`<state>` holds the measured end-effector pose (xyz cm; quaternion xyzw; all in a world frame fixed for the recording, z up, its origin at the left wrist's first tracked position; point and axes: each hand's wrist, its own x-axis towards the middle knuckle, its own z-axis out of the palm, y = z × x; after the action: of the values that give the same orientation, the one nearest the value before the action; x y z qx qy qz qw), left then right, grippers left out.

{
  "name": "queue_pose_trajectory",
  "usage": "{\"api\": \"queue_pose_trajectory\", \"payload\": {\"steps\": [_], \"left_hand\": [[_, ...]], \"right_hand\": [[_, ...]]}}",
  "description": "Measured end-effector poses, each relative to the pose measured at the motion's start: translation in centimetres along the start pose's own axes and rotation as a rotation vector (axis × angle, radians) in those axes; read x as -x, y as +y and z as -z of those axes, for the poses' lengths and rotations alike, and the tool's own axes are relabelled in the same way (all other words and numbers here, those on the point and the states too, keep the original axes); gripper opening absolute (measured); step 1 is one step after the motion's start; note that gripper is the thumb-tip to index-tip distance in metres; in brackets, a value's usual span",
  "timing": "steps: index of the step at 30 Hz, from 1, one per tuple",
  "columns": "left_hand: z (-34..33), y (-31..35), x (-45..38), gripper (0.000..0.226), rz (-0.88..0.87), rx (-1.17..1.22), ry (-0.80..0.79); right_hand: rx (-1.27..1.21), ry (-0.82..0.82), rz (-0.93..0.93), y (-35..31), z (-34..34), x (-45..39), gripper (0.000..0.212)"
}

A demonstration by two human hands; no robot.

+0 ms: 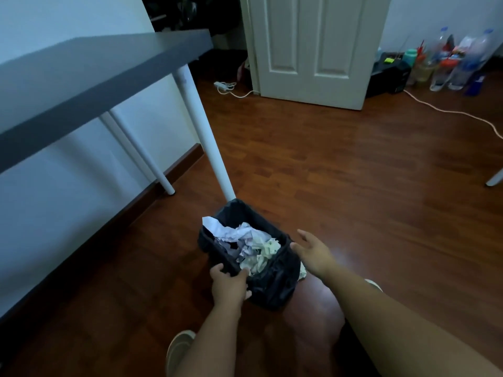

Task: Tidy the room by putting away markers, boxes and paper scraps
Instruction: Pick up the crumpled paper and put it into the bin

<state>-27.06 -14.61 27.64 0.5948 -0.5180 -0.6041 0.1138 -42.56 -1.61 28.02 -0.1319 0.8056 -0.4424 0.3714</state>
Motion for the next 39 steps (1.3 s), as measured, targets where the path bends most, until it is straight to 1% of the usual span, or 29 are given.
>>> {"api": "queue_pose_trajectory", "payload": {"steps": [2,3,6,7,9,11,13,14,15,16,18,19,21,23,25,28,30,33,37,39], "left_hand": [[-0.8,-0.6,-0.5,0.075,0.113,0.095,-0.038],[-1.3,-0.9,-0.8,0.074,0.126,0.114,-0.046],[-1.2,-1.2,-1.7,0.056,0.084,0.126,0.001],[-0.4,-1.1,-2.5,0.051,0.048,0.075,0.038],[1.8,-0.9,-4.2,0.045,-0.060,-0.139,0.110],[4.6,-0.5,-5.8,0.046,-0.156,-0.321,0.189],[6.7,0.1,-6.6,0.043,-0.199,-0.385,0.289],[7.3,0.2,-6.7,0.043,-0.220,-0.380,0.334],[7.5,0.3,-6.6,0.046,-0.229,-0.339,0.365],[7.4,0.1,-6.5,0.054,-0.230,-0.256,0.369],[6.9,-1.0,-6.3,0.074,-0.214,-0.048,0.311],[6.4,-1.7,-5.9,0.080,-0.197,0.015,0.281],[5.3,-2.8,-5.0,0.080,-0.177,0.055,0.278],[4.2,-3.9,-4.1,0.074,-0.128,0.085,0.346],[2.8,-5.4,-3.3,0.067,-0.067,0.142,0.378],[0.2,-7.6,-3.2,0.058,0.010,0.198,0.360],[-1.3,-7.7,-3.3,0.062,0.042,0.303,0.350],[-2.1,-5.6,-4.4,0.072,0.165,0.602,0.393],[-2.5,-1.5,-5.5,0.082,0.259,1.026,0.326],[-2.5,-0.7,-7.4,0.088,0.263,1.112,0.319]], "right_hand": [[-0.013,-0.053,-0.017,-0.1,0.1,-1.0,0.058],[-0.004,-0.075,-0.015,-0.3,0.0,-1.5,0.056],[0.028,-0.081,-0.017,-0.6,-0.8,-2.7,0.051],[0.051,-0.076,-0.022,-0.6,-1.2,-3.0,0.047],[0.090,-0.096,-0.040,-0.3,-2.2,-3.4,0.039],[0.097,-0.148,-0.034,-0.4,-3.5,-3.3,0.032],[0.103,-0.215,-0.016,-0.8,-5.2,-3.1,0.030],[0.101,-0.252,0.000,-1.1,-6.1,-3.2,0.035],[0.101,-0.291,0.013,-1.3,-7.1,-3.2,0.038],[0.101,-0.334,0.019,-1.7,-8.1,-3.2,0.041],[0.127,-0.424,0.042,-2.1,-9.8,-3.2,0.044],[0.164,-0.459,0.063,-2.1,-10.5,-3.4,0.045],[0.264,-0.513,0.088,-1.6,-11.2,-3.9,0.046],[0.385,-0.553,0.085,-0.4,-10.6,-4.4,0.043],[0.526,-0.551,0.066,1.3,-8.7,-5.3,0.038],[0.681,-0.493,0.030,4.3,-5.0,-7.3,0.032],[0.711,-0.439,0.007,6.1,-2.9,-9.0,0.029],[0.707,-0.373,-0.027,7.4,-0.6,-11.2,0.030],[0.710,-0.342,-0.032,8.3,0.1,-13.7,0.033],[0.765,-0.377,0.010,8.7,-0.3,-14.7,0.036]]}}
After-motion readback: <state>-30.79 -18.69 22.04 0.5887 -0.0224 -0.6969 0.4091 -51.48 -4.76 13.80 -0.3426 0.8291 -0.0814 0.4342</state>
